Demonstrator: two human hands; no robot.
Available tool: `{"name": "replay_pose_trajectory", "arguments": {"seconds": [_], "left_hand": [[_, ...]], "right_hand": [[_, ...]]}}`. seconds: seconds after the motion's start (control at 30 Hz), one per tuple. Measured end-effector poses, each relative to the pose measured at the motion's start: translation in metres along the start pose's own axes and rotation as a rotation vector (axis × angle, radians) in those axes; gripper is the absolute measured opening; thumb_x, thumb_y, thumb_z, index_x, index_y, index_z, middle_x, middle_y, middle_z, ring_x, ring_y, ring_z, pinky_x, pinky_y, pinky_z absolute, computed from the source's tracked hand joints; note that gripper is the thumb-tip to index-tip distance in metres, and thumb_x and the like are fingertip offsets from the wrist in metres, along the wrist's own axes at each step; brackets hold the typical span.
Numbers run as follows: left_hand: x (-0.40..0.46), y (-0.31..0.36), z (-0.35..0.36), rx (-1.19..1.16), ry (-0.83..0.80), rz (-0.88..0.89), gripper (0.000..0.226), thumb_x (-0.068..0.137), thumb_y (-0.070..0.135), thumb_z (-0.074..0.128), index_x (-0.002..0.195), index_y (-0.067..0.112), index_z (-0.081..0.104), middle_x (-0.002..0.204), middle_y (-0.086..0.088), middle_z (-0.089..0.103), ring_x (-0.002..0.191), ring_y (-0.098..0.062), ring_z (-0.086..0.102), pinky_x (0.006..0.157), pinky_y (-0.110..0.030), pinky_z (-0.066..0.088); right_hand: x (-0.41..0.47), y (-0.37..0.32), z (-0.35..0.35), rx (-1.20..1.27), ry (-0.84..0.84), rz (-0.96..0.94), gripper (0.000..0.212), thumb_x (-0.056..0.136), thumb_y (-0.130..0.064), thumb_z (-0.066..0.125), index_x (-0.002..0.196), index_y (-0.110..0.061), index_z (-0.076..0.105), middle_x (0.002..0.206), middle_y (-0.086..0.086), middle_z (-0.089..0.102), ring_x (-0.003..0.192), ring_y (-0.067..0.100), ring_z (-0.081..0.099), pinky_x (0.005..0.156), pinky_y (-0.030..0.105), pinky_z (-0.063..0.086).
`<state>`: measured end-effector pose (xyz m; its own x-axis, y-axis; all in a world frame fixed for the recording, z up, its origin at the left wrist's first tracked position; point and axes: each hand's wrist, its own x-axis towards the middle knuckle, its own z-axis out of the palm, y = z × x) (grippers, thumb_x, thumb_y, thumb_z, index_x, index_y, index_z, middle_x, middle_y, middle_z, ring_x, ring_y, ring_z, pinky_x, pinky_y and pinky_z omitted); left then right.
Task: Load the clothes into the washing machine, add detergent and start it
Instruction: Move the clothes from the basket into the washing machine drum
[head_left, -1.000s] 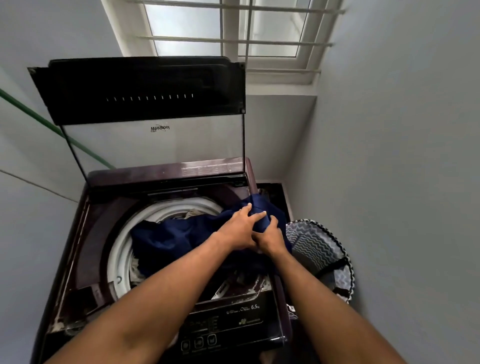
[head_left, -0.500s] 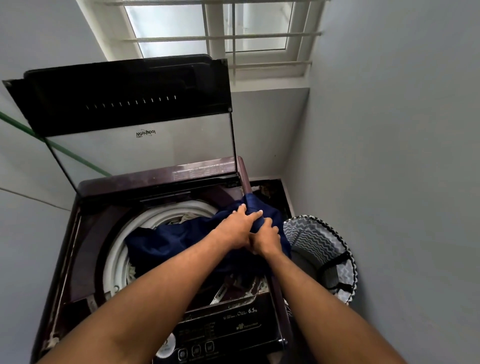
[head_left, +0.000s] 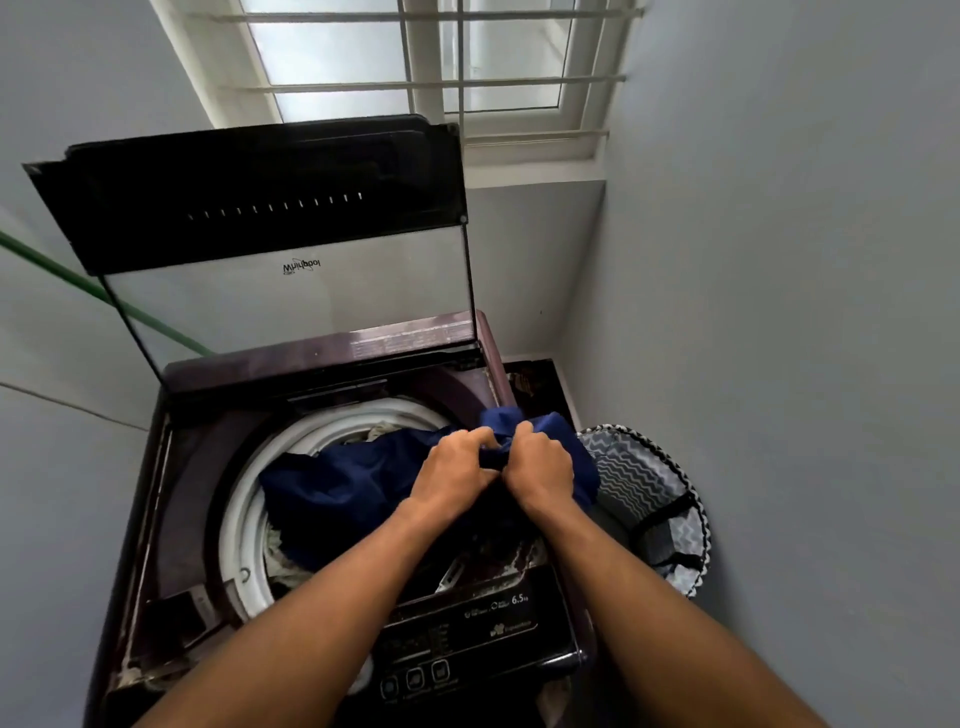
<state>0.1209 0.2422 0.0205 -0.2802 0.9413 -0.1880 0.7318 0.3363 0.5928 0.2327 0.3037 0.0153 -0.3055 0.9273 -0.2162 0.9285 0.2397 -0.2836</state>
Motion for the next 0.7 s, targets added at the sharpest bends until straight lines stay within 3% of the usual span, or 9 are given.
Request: {"name": "replay_pose_trajectory", "arguments": {"seconds": [0.13,0.3,0.43,0.6,0.7], "left_hand": [[0.003,-0.014,-0.027,-0.178,-0.023,-0.071,0.028,0.064,0.032,0.088,0.079,0.028,0.064,0.074,0.006,0.068,0.068,-0.010,0.061,0.064,-0.032,0.052],[-0.004,-0.042,-0.070,-0.229,0.005,-0.098,0.029,0.066,0.015,0.085,0.084,0.027,0.066,0.077,0.006,0.066,0.067,-0.008,0.056,0.058,-0.016,0.042],[-0.022,-0.073,-0.099,-0.339,0.141,-0.162,0.027,0.069,0.006,0.074,0.090,0.023,0.070,0.088,0.008,0.073,0.081,-0.007,0.067,0.074,-0.020,0.051],[-0.049,-0.113,-0.119,-0.389,0.301,-0.318,0.026,0.074,0.004,0.067,0.090,0.023,0.065,0.089,0.006,0.071,0.083,-0.013,0.066,0.072,-0.024,0.046],[-0.059,-0.136,-0.114,-0.289,0.269,-0.351,0.037,0.074,0.001,0.063,0.107,0.018,0.065,0.110,-0.004,0.069,0.106,-0.024,0.064,0.091,-0.032,0.048]], "right_hand": [[0.000,-0.023,-0.018,0.061,-0.112,-0.027,0.031,0.089,-0.021,0.060,0.116,-0.007,0.054,0.117,0.016,0.066,0.111,0.037,0.061,0.081,0.041,0.049],[-0.016,-0.076,-0.017,0.246,-0.092,-0.076,0.027,0.085,-0.018,0.062,0.106,-0.008,0.048,0.113,0.019,0.065,0.106,0.040,0.062,0.080,0.041,0.050],[-0.024,-0.122,-0.009,0.463,-0.115,-0.108,0.016,0.085,-0.009,0.052,0.099,-0.012,0.044,0.110,0.017,0.063,0.104,0.039,0.061,0.082,0.041,0.049],[-0.034,-0.173,0.021,0.597,-0.229,-0.227,0.021,0.082,-0.005,0.054,0.097,-0.016,0.043,0.109,0.013,0.062,0.098,0.029,0.062,0.080,0.035,0.050],[-0.041,-0.184,0.046,0.575,-0.312,-0.257,0.028,0.084,-0.014,0.060,0.108,-0.010,0.047,0.109,0.008,0.057,0.098,0.024,0.058,0.077,0.029,0.042]]}}
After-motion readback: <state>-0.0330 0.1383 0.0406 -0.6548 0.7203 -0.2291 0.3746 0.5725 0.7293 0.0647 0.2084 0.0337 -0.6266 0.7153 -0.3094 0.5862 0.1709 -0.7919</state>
